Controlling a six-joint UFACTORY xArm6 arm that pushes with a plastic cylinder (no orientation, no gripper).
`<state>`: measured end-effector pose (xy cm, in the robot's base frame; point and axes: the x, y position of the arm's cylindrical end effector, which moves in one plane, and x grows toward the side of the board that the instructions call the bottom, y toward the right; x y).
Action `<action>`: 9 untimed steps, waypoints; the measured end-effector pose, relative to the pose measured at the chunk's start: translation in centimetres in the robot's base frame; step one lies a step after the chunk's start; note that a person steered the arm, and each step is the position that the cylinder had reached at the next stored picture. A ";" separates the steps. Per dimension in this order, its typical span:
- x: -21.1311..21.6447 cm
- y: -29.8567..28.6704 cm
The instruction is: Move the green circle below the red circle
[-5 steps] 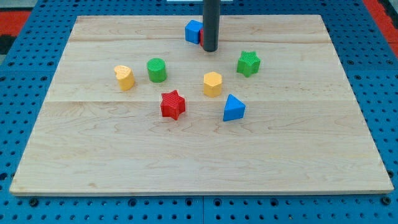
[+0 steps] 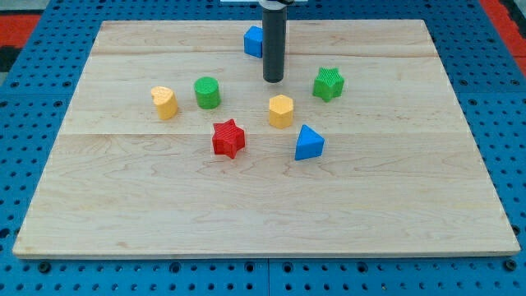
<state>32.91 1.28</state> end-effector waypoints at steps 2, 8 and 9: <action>2.7 -0.2; 5.4 -14.2; 4.2 -13.8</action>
<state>37.08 -12.49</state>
